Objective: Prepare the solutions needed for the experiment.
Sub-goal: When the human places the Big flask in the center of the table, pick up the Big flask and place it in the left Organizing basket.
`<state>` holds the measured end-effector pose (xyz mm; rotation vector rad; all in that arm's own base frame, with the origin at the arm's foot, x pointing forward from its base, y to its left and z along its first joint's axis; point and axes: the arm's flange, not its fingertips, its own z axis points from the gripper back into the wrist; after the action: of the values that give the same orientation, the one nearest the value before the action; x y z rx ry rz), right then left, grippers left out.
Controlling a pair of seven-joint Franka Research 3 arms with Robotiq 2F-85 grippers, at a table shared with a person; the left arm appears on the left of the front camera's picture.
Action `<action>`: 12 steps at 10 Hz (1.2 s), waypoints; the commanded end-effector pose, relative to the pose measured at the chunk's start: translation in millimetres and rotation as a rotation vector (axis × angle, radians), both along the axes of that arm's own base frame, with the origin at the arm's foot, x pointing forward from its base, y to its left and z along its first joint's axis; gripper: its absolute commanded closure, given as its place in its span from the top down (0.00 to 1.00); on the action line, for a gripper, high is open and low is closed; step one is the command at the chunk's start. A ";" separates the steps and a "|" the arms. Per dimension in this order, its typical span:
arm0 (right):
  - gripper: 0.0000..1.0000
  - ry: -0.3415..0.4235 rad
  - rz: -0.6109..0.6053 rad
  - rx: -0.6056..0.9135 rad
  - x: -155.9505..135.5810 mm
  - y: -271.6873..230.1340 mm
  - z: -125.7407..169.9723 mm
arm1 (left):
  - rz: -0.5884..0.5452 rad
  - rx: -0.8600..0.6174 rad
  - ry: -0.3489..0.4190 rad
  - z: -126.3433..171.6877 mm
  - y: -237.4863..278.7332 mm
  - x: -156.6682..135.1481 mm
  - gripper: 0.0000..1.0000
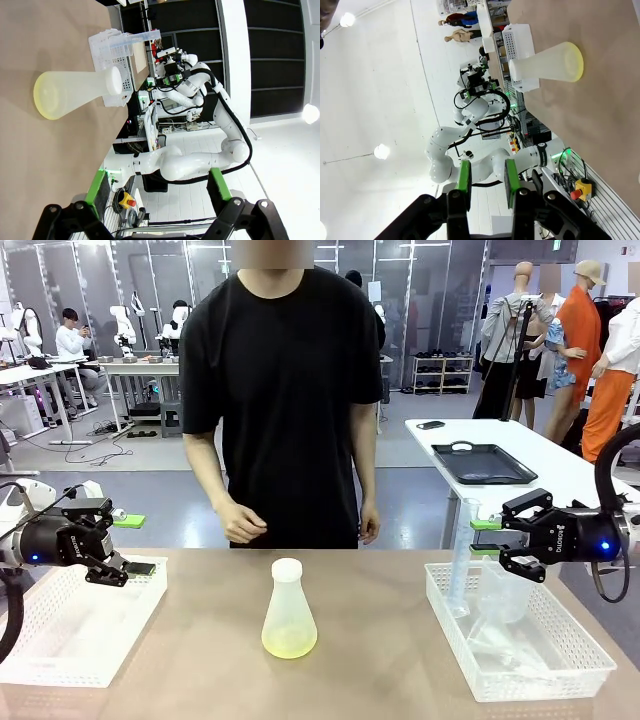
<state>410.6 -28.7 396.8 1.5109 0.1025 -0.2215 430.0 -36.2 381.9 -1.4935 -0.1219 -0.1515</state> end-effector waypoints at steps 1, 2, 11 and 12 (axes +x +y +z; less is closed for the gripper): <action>0.36 0.000 0.000 0.004 -0.4 0.2 -0.2 | 0.003 -0.008 -0.064 6.6 -13.0 11.1 1.00; 0.36 0.000 0.000 0.004 -0.4 0.2 -0.2 | -0.010 -0.015 -0.111 12.7 -26.7 19.6 1.00; 0.36 0.000 0.000 0.004 -0.4 0.2 -0.2 | -0.126 -0.027 -0.661 22.7 -115.6 90.5 1.00; 0.36 0.000 0.000 0.004 -0.4 0.2 -0.2 | -0.149 -0.055 -0.675 23.0 -122.6 91.7 1.00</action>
<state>410.6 -28.7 396.5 1.5107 0.1030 -0.2222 515.3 -152.4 407.5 -1.4046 -0.5411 -0.7338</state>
